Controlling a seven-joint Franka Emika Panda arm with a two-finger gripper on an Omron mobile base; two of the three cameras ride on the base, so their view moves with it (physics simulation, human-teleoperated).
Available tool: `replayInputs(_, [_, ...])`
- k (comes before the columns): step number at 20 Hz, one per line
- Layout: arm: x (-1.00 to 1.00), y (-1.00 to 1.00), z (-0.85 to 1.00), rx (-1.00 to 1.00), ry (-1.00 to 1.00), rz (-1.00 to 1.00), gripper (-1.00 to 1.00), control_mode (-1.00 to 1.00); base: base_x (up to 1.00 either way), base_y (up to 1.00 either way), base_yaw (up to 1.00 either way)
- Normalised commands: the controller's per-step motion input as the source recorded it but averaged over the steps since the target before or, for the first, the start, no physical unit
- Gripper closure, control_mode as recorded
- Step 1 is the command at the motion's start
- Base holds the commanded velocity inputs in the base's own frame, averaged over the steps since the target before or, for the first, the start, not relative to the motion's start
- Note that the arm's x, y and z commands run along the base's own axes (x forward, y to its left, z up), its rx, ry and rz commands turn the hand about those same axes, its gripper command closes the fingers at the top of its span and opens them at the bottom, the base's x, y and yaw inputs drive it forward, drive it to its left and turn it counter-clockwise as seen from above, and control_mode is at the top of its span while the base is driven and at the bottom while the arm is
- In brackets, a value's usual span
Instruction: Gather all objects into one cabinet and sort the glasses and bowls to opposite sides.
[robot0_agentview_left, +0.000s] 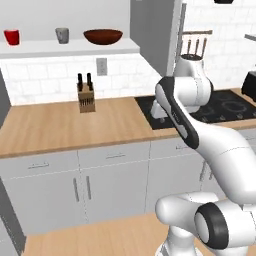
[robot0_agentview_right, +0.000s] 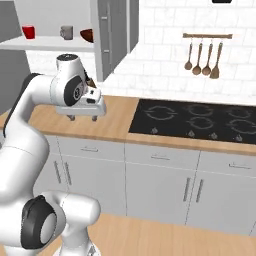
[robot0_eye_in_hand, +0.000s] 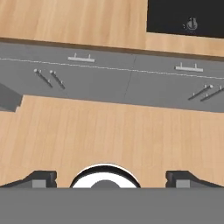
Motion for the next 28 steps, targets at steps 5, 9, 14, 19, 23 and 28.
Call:
replayInputs(5, [0.0, 0.0, 0.0, 0.0, 0.0, 0.0, -1.0, 1.0, -0.12, -1.0, 0.03])
replayInputs(9, [0.0, 0.0, 0.0, 0.0, 0.0, 0.0, -1.0, 1.0, -0.15, -1.0, 0.03])
replayInputs(14, [0.0, 0.0, 0.0, 0.0, 0.0, 0.0, -1.0, 1.0, -0.13, -1.0, 0.03])
replayInputs(19, [0.0, 0.0, 0.0, 0.0, 0.0, 0.0, -1.0, 1.0, -0.06, -1.0, 0.05])
replayInputs(23, [0.0, 0.0, 0.0, 0.0, 0.0, 0.0, -1.0, 1.0, 0.0, -0.99, 0.06])
replayInputs(28, [0.0, 0.0, 0.0, 0.0, 0.0, 0.0, -1.0, 1.0, 0.0, -1.0, 0.05])
